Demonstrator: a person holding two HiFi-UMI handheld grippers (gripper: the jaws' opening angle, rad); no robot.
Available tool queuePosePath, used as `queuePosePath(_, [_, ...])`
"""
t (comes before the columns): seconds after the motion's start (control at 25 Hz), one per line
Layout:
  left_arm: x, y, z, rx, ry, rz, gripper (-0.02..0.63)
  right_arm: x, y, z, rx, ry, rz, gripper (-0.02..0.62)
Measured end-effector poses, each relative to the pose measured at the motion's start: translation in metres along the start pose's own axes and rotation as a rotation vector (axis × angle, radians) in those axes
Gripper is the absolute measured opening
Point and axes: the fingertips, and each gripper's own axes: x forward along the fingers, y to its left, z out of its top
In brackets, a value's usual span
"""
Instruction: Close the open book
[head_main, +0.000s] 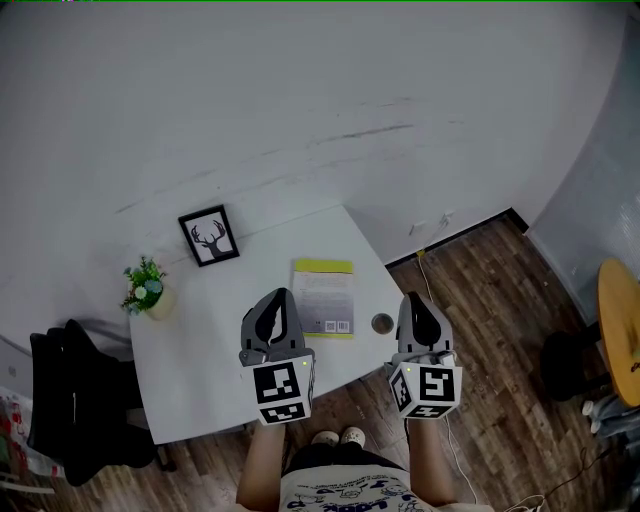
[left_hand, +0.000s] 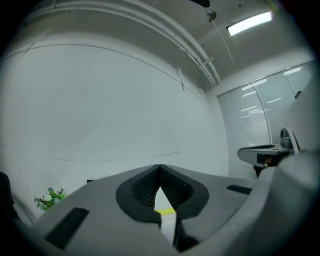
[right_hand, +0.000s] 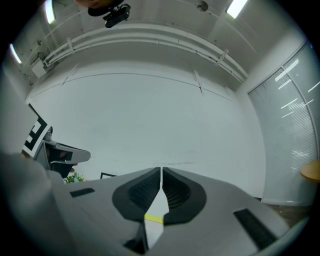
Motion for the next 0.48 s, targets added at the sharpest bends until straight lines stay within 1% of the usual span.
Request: queuePosePath(0.48, [0.0041,-0.0049,0.0018,0.006,-0.006,-0.014,0.023,-0.0001,-0.0012,-0.0029,0.006,0.003,-0.008,0.033])
